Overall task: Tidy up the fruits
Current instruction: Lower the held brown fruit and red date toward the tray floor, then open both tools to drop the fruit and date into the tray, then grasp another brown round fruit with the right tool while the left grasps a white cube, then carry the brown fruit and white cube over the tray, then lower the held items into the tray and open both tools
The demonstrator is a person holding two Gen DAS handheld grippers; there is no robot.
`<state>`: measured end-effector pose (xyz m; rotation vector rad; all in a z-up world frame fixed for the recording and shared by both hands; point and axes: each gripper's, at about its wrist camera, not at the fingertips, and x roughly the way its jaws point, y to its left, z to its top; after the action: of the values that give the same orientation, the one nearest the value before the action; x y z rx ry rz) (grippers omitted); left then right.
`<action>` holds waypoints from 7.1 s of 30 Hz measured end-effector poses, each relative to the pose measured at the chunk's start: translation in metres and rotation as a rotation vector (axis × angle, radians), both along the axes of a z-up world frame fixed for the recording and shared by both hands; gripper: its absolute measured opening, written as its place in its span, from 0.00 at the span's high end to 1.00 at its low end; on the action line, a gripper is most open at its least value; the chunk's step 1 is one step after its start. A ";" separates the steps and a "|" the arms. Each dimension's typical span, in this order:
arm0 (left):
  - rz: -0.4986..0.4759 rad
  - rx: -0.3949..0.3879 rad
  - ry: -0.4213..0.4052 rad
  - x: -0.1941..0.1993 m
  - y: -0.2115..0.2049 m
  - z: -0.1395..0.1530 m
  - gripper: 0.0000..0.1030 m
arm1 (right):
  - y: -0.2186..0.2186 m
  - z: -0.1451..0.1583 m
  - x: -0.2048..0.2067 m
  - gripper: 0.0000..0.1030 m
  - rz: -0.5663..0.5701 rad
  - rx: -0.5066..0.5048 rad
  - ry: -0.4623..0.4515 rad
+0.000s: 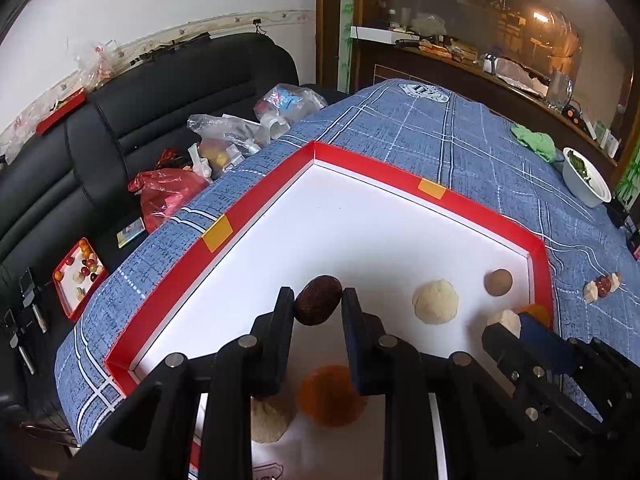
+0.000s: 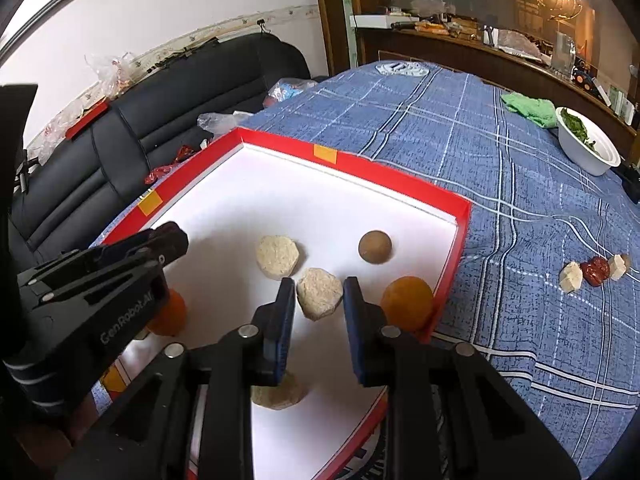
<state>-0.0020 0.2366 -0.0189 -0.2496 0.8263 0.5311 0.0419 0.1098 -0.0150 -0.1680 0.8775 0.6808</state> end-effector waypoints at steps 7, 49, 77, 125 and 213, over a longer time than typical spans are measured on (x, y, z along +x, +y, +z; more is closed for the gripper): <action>0.027 0.021 -0.012 -0.003 0.000 0.005 0.32 | -0.004 0.004 -0.004 0.46 0.001 -0.002 -0.014; -0.462 0.023 0.027 0.119 -0.219 -0.014 0.31 | -0.268 -0.023 0.185 0.55 -0.468 -0.003 0.072; -0.532 -0.023 0.047 0.152 -0.233 -0.032 0.55 | -0.259 -0.025 0.182 0.76 -0.326 -0.037 0.027; -0.529 -0.072 -0.080 -0.005 -0.177 0.015 0.88 | -0.207 0.022 -0.022 0.76 -0.241 0.167 -0.019; -0.074 0.058 -0.048 -0.005 -0.016 0.015 0.88 | -0.031 0.041 -0.042 0.76 0.100 0.193 -0.087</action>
<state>-0.0070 0.2208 -0.0042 -0.1771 0.7696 0.4768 -0.0003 0.0787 0.0261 -0.0684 0.7191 0.8408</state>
